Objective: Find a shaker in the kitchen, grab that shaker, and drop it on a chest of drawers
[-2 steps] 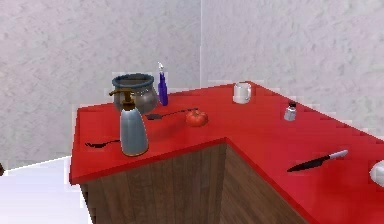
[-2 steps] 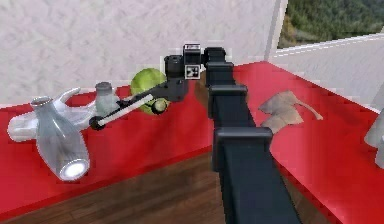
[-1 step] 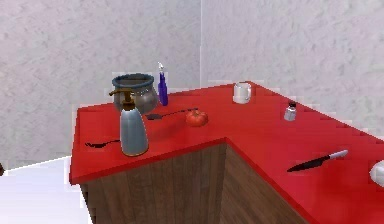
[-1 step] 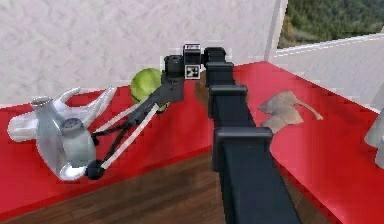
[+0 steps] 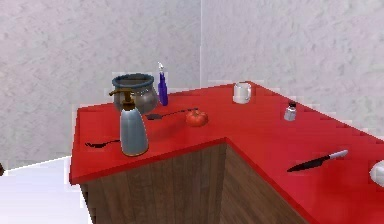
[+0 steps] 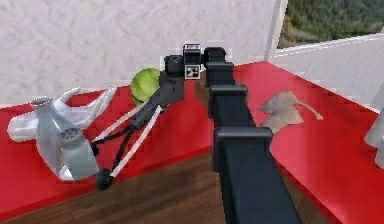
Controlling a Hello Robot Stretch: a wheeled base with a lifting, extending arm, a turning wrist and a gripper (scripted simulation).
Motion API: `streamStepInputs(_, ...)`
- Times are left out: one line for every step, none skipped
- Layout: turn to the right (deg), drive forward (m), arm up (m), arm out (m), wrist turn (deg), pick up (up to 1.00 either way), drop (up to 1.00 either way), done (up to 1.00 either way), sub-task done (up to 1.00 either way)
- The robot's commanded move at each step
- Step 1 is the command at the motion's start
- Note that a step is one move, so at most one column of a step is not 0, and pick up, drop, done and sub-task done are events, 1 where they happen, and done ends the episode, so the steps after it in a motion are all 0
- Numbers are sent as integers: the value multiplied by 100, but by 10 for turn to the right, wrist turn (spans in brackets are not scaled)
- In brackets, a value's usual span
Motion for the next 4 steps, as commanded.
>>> streamStepInputs(0, 0, 0, -30, 0, 0, 0, 0, 0)
streamStepInputs(-450, 0, 0, 0, 0, 0, 0, 0, 0)
streamStepInputs(-390, 0, 0, 0, 0, 0, 0, 0, 0)
streamStepInputs(0, 50, 0, 0, 0, 0, 0, 0, 0)
